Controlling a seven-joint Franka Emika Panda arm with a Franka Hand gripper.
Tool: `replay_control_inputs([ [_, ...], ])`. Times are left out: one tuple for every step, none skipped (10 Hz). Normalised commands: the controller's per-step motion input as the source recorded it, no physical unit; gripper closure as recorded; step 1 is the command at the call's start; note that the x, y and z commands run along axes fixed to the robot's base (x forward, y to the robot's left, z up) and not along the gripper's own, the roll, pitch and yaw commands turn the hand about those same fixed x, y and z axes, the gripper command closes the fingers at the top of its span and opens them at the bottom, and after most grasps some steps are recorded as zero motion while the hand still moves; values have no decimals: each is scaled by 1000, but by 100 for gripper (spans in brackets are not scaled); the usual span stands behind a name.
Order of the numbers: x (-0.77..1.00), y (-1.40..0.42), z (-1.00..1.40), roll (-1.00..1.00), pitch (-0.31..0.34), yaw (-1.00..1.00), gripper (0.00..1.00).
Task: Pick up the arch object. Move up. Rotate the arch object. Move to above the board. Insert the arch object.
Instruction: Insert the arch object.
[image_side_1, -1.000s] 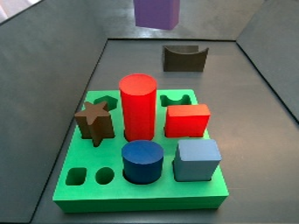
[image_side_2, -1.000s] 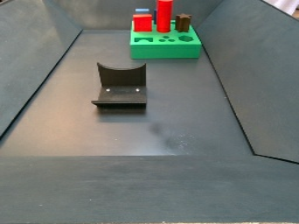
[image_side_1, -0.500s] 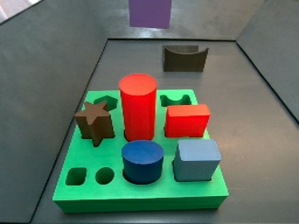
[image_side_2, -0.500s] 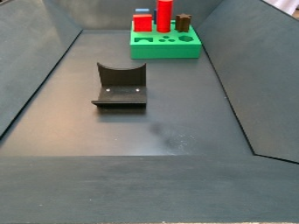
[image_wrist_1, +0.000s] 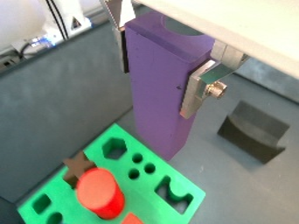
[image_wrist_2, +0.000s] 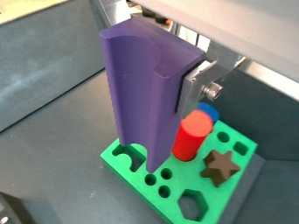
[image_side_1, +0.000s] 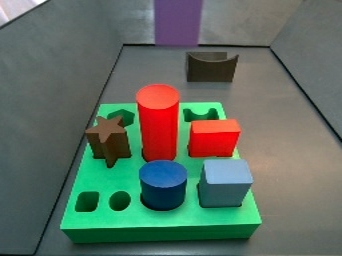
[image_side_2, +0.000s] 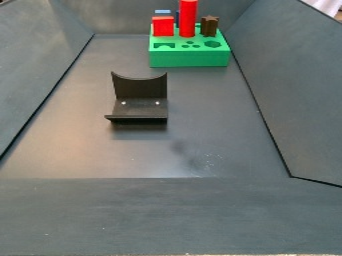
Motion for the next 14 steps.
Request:
replay_control_inputs([
  [1000, -66, -749, 200, 97, 0, 100],
  [1000, -40, -603, 256, 154, 0, 100],
  [977, -57, -483, 294, 203, 0, 100],
  [851, -80, -534, 267, 196, 0, 100],
  [326, 0, -283, 79, 70, -149, 100],
  [60, 0, -277, 67, 0, -40, 100],
  [100, 0, -349, 0, 0, 0, 100],
  [189, 0, -417, 0, 0, 0, 100],
  [171, -11, -446, 23, 0, 0, 100],
  [66, -77, -420, 130, 0, 0, 100],
  [0, -29, -311, 101, 0, 0, 100],
  [0, -40, -220, 47, -1, 0, 100],
  [0, -51, -231, 37, 0, 0, 100],
  [0, -54, -191, 16, 0, 0, 100],
])
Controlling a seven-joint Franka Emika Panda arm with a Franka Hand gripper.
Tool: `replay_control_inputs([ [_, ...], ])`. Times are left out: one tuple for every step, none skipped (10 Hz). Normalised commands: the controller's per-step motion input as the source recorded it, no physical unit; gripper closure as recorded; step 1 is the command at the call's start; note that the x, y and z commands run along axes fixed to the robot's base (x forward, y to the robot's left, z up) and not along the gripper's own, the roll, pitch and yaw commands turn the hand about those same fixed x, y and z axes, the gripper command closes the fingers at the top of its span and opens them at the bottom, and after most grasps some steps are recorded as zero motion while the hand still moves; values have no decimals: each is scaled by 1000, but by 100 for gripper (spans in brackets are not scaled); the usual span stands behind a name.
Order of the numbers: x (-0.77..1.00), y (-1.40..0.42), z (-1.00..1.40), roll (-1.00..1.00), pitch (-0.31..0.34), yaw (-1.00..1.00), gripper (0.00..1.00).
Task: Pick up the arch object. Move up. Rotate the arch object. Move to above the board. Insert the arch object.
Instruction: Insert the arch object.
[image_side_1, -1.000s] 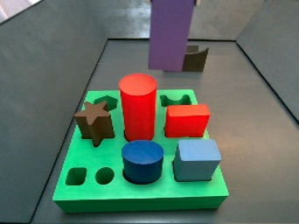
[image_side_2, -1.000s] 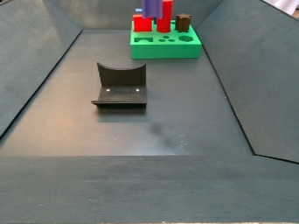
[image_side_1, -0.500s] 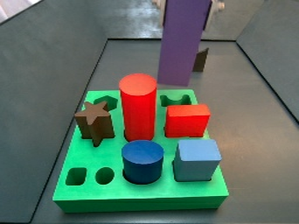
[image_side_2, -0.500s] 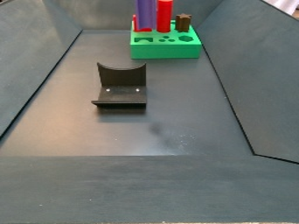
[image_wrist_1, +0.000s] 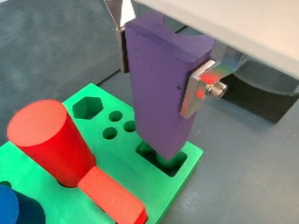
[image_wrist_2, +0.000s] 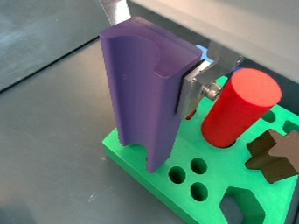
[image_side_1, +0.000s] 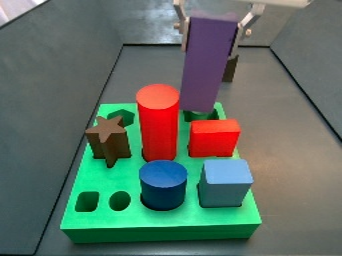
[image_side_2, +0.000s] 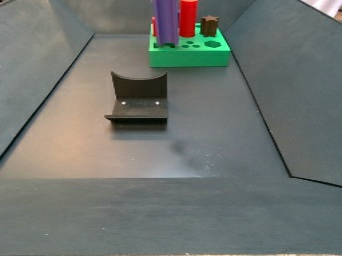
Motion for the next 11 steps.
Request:
replay_control_inputs([
  [0, -111, -180, 0, 0, 0, 100],
  [151, -106, -200, 0, 0, 0, 100],
  [283, -109, -166, -20, 0, 0, 100],
  [389, -66, -89, -91, 0, 23, 100],
  [374, -26, -114, -83, 0, 43, 100],
  [0, -26, -163, 0, 0, 14, 100],
  [-71, -60, -306, 30, -61, 97, 100],
  [-160, -83, -463, 101, -114, 306, 100],
  [-166, -74, -469, 113, -120, 377, 100],
  [-140, -80, -451, 81, -120, 354, 100],
  [-71, -69, -471, 47, -106, 346, 100],
])
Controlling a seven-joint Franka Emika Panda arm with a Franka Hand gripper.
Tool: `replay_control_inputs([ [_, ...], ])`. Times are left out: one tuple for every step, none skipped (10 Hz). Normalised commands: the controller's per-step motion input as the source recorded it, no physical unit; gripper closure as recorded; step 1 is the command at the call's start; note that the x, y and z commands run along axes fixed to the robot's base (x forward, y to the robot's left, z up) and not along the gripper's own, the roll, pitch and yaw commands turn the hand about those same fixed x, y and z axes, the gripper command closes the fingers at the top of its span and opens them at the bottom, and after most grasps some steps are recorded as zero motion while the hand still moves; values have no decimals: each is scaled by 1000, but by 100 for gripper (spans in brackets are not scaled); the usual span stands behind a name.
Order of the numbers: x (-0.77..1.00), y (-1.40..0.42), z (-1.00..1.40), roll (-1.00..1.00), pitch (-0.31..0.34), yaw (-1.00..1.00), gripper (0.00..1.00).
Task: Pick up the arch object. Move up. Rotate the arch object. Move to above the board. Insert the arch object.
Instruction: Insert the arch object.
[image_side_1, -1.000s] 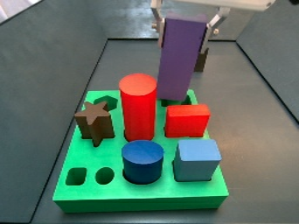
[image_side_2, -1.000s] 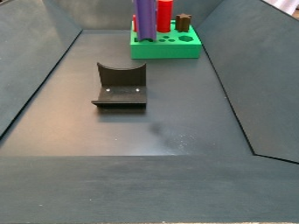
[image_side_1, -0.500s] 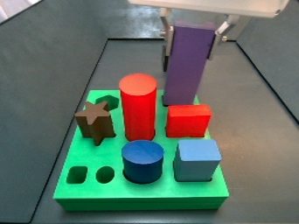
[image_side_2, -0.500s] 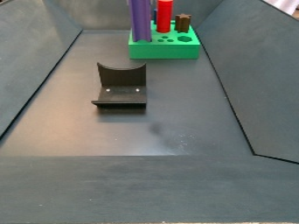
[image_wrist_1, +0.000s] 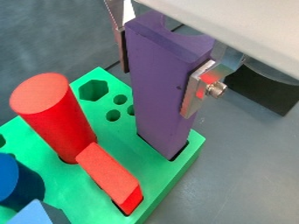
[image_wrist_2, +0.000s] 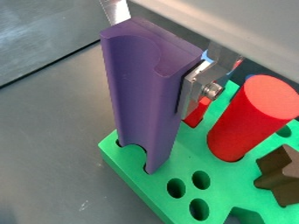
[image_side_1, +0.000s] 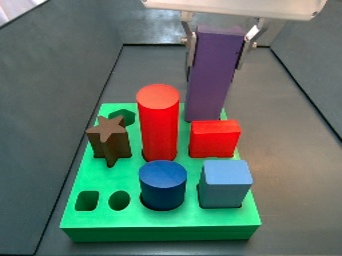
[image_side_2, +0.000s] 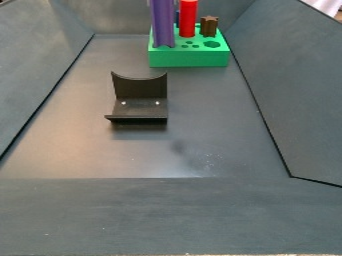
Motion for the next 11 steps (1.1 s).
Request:
replay_control_inputs([
  [23, -40, -503, 0, -57, 220, 100],
  [123, -29, -537, 0, -49, 106, 100],
  [206, 0, -554, 0, -23, 0, 100],
  [240, 0, -531, 13, 0, -129, 100],
  [174, 0, -549, 9, 0, -120, 100],
  [29, 0, -534, 33, -11, -17, 100],
  [0, 0, -500, 51, -13, 0, 100],
  [0, 0, -517, 59, -20, 0, 100],
  [0, 0, -357, 0, -36, 0, 100],
  [-54, 0, -100, -46, -139, 0, 100],
  [0, 0, 0, -39, -20, 0, 100],
])
